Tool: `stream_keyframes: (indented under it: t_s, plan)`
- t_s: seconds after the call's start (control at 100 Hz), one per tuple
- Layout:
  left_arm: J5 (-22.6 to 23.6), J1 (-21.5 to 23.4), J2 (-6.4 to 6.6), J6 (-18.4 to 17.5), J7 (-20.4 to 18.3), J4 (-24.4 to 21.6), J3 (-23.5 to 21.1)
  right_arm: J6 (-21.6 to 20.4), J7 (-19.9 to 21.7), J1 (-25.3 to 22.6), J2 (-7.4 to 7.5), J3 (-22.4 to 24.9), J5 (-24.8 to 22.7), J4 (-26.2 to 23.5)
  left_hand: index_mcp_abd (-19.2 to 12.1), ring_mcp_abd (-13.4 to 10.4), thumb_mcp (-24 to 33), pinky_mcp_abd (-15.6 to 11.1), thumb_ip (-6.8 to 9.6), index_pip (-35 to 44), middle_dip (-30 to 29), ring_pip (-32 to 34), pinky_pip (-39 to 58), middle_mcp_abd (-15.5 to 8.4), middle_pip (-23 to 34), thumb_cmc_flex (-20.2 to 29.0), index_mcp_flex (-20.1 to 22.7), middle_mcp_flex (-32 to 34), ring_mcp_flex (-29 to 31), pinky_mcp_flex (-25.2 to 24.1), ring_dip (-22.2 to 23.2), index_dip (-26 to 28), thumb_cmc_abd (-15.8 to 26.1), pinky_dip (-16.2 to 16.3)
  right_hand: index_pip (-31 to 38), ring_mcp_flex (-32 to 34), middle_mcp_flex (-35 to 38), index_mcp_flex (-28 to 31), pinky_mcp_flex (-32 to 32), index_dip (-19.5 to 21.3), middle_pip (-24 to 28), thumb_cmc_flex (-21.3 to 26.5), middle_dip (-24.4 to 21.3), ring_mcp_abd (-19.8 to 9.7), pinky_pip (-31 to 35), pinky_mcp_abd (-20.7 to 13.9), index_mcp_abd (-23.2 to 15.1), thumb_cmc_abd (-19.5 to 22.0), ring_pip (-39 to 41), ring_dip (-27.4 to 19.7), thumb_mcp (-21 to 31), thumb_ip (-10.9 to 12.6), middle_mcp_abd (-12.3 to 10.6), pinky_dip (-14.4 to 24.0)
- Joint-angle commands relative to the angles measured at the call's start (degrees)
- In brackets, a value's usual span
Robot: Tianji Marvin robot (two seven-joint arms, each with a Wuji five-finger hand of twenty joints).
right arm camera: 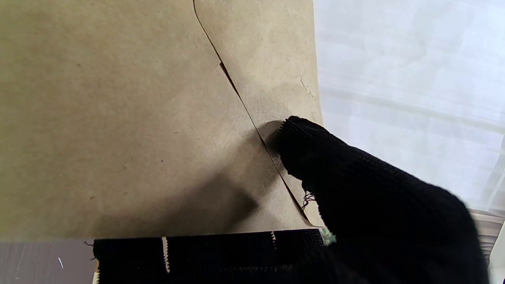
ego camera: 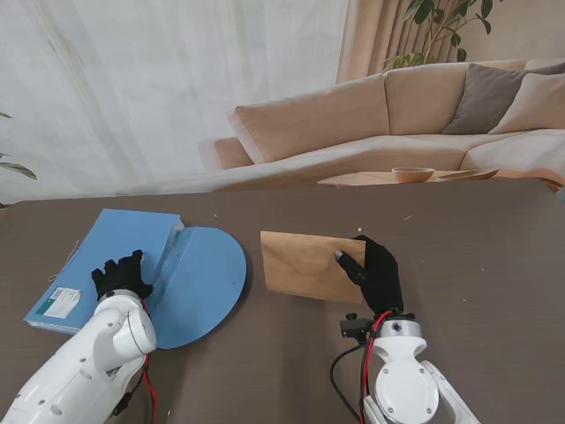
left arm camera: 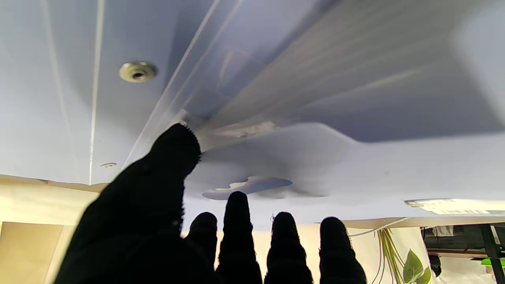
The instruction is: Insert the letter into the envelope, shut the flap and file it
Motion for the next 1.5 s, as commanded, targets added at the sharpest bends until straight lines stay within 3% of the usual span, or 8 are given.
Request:
stream_keyframes:
  t_s: [0.0,0.36,0.45,0.56,0.78,1.24,1.38,1.49]
  plan:
    - [0.2,0.2,-0.34,-0.3,-0.6,-0.4,-0.1,-0.2,0.8,-0.4,-0.34,-0.1,0.3,-0.3,-0.8,-0.9,3.4,-1.3,2.15,-1.3,-1.1,-0.8,0.4,-1.0,-1.0,3.0,-0.6,-1.6,-1.4,-0.9,0.8,0.7,0.5,1.8,1.2,0.5,1.2,2.4,-0.3,1.2,0.9,2.0,0.3,1.2,1.8,0.9,-0.5,-0.7,1.4,1.2,1.6,0.7,-0.3,1.0]
    - [-0.7,0.6,-0.78,-0.8,1.0,-0.8,-0.8,-0.4,0.8,-0.4,-0.35,-0.1,0.6,-0.3,-0.7,0.7,2.0,-0.3,2.14,-1.3,-21.6,-1.8,-0.1,2.1,-10.1,4.8,-0.6,-1.2,-1.1,-0.9,-6.0,2.5,3.3,2.2,1.2,0.5,1.2,2.4,-0.3,1.2,0.9,1.9,0.3,1.1,1.8,1.0,-0.5,-0.8,1.4,1.2,1.7,0.7,-0.3,1.1]
    - [-0.8,0.7,-0.81,-0.9,1.1,-0.9,-1.0,-0.4,0.8,-0.4,-0.36,-0.1,0.7,-0.3,-0.6,0.9,1.7,-0.1,2.17,-1.1,-24.7,-1.9,-0.1,2.4,-9.7,5.0,-0.6,-0.5,-1.0,-0.9,-7.1,2.7,3.5,2.3,1.2,0.5,1.2,2.4,-0.4,1.2,0.9,1.9,0.3,1.2,1.9,1.0,-0.5,-0.9,1.4,1.2,1.7,0.8,-0.4,1.1]
    - [-1.0,0.8,-0.92,-1.1,1.5,-1.0,-1.3,-0.5,0.8,-0.4,-0.37,-0.1,0.8,-0.3,-0.7,1.1,1.9,0.3,2.10,-0.2,-28.5,-1.5,0.0,2.3,-5.3,4.8,-0.8,0.9,-1.1,-0.8,-7.3,4.6,3.6,2.4,1.2,0.4,1.2,2.5,-0.4,1.2,0.9,1.9,0.3,1.2,1.9,1.0,-0.6,-0.9,1.4,1.2,1.8,0.8,-0.3,1.1]
    - [-1.0,0.8,-0.92,-1.6,1.5,-1.0,-1.6,-0.6,0.8,-0.3,-0.41,-0.1,1.0,-0.3,-0.7,1.0,1.6,0.4,2.08,0.8,-27.5,-1.0,0.1,1.8,5.2,4.6,-1.1,2.3,-0.6,-0.6,-6.7,7.9,3.8,2.6,1.3,0.5,1.2,2.5,-0.3,1.2,1.0,1.7,0.3,1.2,2.0,0.9,-0.6,-1.0,1.5,1.2,2.0,0.9,-0.4,1.1]
    - [0.1,0.8,-0.56,0.3,0.0,-1.8,-1.4,-0.6,0.6,-0.5,-0.44,0.0,1.2,-0.5,-0.3,1.8,1.2,1.6,2.02,3.6,-25.5,0.2,0.4,3.4,15.7,2.2,-1.8,8.2,1.4,-0.1,-6.2,16.4,3.7,3.0,1.4,0.4,1.3,2.6,-0.4,1.4,1.2,1.6,0.4,1.2,2.1,0.9,-0.6,-1.2,1.7,1.3,2.3,1.0,-0.4,1.2]
    - [0.2,0.7,-0.52,1.3,-0.2,-2.0,-1.2,-0.6,0.6,-0.5,-0.45,0.0,1.2,-0.6,0.9,3.1,1.3,2.6,2.03,4.2,-20.3,2.1,0.6,5.2,24.1,1.5,-1.6,9.1,2.5,0.5,-4.4,18.7,3.5,3.5,1.4,0.4,1.2,2.6,-0.4,1.5,1.2,1.6,0.4,1.2,2.2,0.9,-0.7,-1.2,1.8,1.3,2.4,1.0,-0.4,1.2]
    - [0.1,0.8,-0.53,1.6,-0.3,-2.1,-1.2,-0.5,0.7,-0.5,-0.43,0.0,1.3,-0.5,2.3,3.9,0.7,3.1,1.02,6.0,-7.6,5.5,0.7,5.5,30.1,2.7,-1.4,9.5,2.8,0.8,-0.1,18.6,1.0,3.9,1.4,0.4,1.2,2.6,-0.4,1.5,1.3,1.6,0.4,1.2,2.2,0.9,-0.6,-1.2,1.8,1.3,2.4,1.0,-0.4,1.2]
